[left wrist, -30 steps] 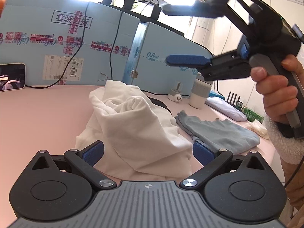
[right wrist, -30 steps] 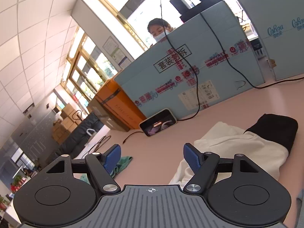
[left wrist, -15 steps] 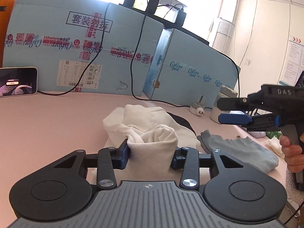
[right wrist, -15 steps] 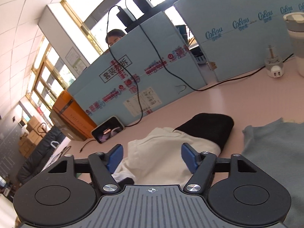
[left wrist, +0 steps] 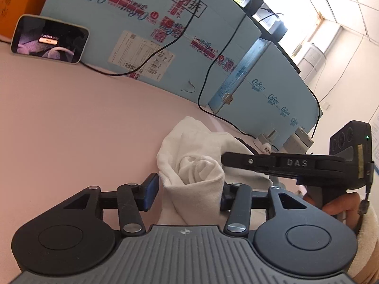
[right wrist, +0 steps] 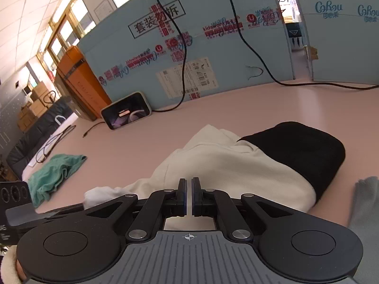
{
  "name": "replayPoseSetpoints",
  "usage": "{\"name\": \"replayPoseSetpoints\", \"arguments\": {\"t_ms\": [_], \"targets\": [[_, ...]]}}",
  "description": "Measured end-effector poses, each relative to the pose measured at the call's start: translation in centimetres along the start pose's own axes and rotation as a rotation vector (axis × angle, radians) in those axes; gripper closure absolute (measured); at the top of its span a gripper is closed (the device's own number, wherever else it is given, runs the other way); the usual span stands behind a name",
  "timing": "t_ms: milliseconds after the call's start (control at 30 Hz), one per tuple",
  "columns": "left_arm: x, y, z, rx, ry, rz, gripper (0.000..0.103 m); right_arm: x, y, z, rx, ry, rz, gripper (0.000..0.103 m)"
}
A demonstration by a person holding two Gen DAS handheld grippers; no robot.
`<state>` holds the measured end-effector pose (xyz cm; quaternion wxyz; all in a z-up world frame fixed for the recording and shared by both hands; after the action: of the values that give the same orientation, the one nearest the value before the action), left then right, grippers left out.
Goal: Fold clothes
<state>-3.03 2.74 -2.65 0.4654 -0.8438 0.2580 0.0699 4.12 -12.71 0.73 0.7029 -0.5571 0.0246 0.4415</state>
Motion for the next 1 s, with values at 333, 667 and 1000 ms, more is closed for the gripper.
{"name": "replayPoseSetpoints", "arguments": {"t_ms": [333,667,1000], "targets": [[0.0,0.6,1.0,-0.06,0.029,0.021,0.049,6.2,-1.5,-4.4,0.048,0.14,-0.043,0.103],[-0.3,0.7,1.1,-0.076,0.066,0.014,0.042,2.9,-3.9,-2.2,0.041,0.01,-0.117,0.059],[-0.4,0.7,1.0,-0.076,0.085,0.014,0.037,4.8,-2.6,2.0,-0.228,0.057,0.016,0.04]]}}
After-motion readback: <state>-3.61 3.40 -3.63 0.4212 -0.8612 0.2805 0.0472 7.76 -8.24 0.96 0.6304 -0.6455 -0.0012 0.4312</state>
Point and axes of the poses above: each gripper's, at about its wrist camera, not at the fingertips, and x roughly the way its jaws point, z to its left, y to its underside, the point moved 9 cm from there along x, roughly the way its jaws point, and after that the axes turned 7 degrees about -z, right-handed, at the moved point
